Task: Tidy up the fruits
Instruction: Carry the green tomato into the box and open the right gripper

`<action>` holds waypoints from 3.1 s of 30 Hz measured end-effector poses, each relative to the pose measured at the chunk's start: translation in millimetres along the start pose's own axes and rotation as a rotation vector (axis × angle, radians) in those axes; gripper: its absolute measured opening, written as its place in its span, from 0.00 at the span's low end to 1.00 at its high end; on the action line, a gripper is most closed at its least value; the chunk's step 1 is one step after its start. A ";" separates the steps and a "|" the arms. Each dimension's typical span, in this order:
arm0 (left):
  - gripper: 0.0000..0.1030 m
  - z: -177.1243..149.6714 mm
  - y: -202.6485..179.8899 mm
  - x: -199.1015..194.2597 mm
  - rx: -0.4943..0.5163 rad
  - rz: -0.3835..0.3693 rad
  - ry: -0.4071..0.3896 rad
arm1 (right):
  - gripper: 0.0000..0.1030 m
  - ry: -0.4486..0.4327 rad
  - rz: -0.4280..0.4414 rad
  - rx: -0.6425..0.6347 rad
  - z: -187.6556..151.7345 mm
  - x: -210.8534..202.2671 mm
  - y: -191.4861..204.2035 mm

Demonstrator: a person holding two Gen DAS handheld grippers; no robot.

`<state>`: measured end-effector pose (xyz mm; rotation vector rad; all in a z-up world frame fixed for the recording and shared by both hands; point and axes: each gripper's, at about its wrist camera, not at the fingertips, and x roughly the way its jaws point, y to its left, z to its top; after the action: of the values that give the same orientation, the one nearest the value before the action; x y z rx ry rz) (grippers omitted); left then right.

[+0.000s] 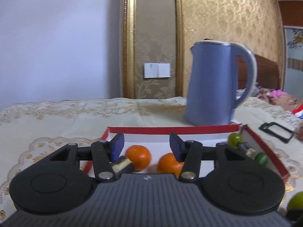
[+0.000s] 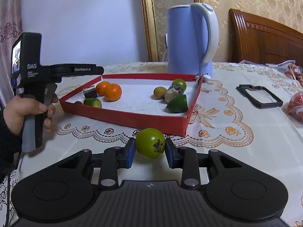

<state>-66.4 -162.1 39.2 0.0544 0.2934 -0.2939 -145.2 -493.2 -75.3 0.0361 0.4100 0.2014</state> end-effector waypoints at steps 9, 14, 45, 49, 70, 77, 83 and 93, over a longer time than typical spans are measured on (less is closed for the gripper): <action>0.58 -3.4 7.6 -4.1 -0.057 -0.064 0.042 | 0.32 -0.044 -0.012 -0.020 19.9 -10.9 8.6; 0.58 -2.7 20.6 -2.4 -0.107 -0.050 0.056 | 0.32 -0.097 -0.031 -0.127 65.0 5.8 23.4; 0.58 -3.7 31.8 5.6 -0.149 -0.049 0.110 | 0.32 0.117 -0.100 -0.222 73.9 129.6 24.8; 0.58 -3.9 31.6 5.7 -0.149 -0.050 0.110 | 0.32 0.117 -0.101 -0.223 72.0 131.1 23.2; 0.58 -5.3 31.2 7.1 -0.143 -0.052 0.113 | 0.32 0.110 -0.097 -0.202 68.1 133.0 19.6; 0.58 -5.6 31.3 7.6 -0.142 -0.051 0.115 | 0.32 0.108 -0.087 -0.184 68.0 132.7 17.2; 0.58 -5.5 31.0 8.0 -0.142 -0.051 0.115 | 0.32 0.106 -0.088 -0.183 68.0 132.8 17.0; 0.58 -5.4 31.1 9.2 -0.139 -0.052 0.116 | 0.32 0.073 -0.075 -0.183 77.8 126.3 21.1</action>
<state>-50.3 -134.3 31.6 -0.0735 0.4298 -0.3221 -4.8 -446.7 -51.9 -0.1669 0.4637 0.1656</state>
